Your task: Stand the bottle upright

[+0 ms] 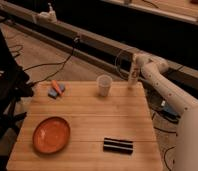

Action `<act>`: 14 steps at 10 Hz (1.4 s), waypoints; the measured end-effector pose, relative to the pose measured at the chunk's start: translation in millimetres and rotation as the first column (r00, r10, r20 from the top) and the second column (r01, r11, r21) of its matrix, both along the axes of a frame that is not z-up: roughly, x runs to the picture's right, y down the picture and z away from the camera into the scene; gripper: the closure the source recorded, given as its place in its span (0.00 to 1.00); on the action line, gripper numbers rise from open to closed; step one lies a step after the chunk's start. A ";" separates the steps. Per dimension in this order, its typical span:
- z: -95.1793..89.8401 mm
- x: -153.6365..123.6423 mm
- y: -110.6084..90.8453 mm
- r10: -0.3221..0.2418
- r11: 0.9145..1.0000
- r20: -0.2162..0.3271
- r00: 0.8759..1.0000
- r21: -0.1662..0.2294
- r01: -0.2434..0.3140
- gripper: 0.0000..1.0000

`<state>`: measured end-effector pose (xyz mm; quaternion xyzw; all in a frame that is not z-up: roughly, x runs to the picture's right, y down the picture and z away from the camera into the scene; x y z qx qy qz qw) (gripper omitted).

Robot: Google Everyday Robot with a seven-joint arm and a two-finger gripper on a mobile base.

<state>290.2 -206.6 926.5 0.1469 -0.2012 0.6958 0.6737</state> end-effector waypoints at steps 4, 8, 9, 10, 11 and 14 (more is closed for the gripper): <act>-2.9 -9.3 20.9 0.014 1.000 0.045 0.999 0.008 -0.015 0.49; -10.2 -10.0 38.1 0.030 0.999 0.072 0.997 0.024 -0.032 0.58; -13.7 -10.1 39.2 0.030 0.999 0.075 0.997 0.031 -0.032 0.58; -15.4 -11.1 40.7 0.030 0.999 0.078 0.997 0.032 -0.033 0.55; -16.9 -11.3 40.3 0.031 0.999 0.079 0.996 0.033 -0.034 0.54; -16.6 -11.5 40.6 0.031 0.999 0.079 0.996 0.032 -0.034 0.54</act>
